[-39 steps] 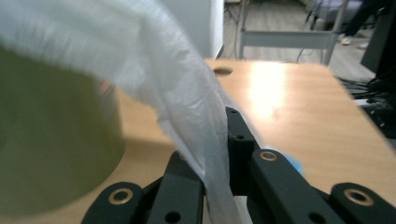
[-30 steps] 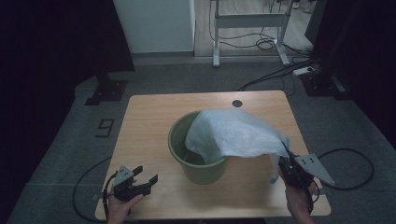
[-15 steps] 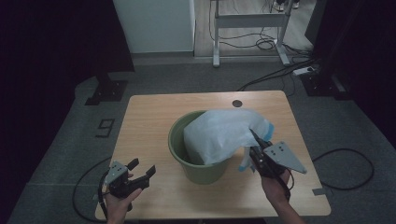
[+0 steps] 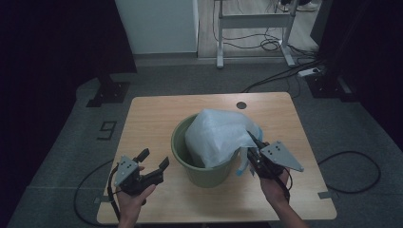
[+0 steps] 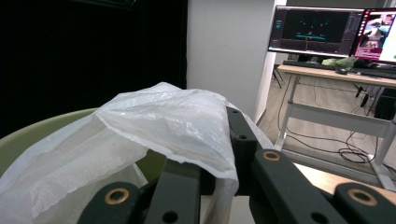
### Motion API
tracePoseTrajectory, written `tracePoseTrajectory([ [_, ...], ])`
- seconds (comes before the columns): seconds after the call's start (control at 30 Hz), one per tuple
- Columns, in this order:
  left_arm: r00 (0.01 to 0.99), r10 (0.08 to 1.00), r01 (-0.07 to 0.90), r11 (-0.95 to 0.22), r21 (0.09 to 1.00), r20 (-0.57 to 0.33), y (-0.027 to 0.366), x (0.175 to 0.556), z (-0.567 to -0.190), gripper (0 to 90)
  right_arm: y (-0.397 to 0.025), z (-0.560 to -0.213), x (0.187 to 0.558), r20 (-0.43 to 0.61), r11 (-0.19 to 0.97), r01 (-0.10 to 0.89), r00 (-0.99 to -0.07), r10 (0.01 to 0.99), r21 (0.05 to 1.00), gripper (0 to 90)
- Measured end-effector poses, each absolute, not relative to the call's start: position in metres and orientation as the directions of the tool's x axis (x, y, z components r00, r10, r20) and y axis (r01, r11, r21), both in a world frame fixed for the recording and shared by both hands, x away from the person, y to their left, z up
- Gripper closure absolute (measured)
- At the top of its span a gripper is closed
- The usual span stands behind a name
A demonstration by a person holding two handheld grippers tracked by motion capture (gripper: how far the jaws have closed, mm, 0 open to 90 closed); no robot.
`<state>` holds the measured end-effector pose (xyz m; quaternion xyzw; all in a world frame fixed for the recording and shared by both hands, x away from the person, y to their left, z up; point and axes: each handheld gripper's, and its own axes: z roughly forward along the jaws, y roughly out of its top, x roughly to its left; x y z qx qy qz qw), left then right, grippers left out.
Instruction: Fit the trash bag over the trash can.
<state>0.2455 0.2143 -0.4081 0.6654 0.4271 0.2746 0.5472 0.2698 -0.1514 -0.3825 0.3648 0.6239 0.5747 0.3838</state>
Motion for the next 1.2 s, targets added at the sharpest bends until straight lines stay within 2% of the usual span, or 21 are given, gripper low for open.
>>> tracePoseTrajectory([
  [0.2,0.548,0.832,0.245,-0.057,0.968,-0.089,0.185,0.246,-0.394,19.8,-0.145,-0.382,0.271,-0.066,0.082,0.014,-0.453,0.889,0.997,82.6],
  [0.6,0.605,0.793,0.212,-0.068,0.975,-0.076,0.145,0.245,-0.378,17.3,-0.137,-0.382,0.269,-0.075,0.096,0.021,-0.470,0.880,0.995,81.6],
  [1.0,0.678,0.735,0.197,-0.151,0.969,-0.024,0.104,0.250,-0.364,16.1,-0.135,-0.383,0.269,-0.076,0.103,0.031,-0.475,0.877,0.994,81.2],
  [1.13,0.687,0.726,0.197,-0.187,0.962,0.000,0.095,0.253,-0.363,18.4,-0.134,-0.383,0.268,-0.075,0.103,0.032,-0.482,0.873,0.994,81.0],
  [1.2,0.684,0.729,0.203,-0.201,0.958,0.009,0.091,0.254,-0.363,22.4,-0.134,-0.382,0.268,-0.074,0.102,0.032,-0.484,0.872,0.994,80.9],
])
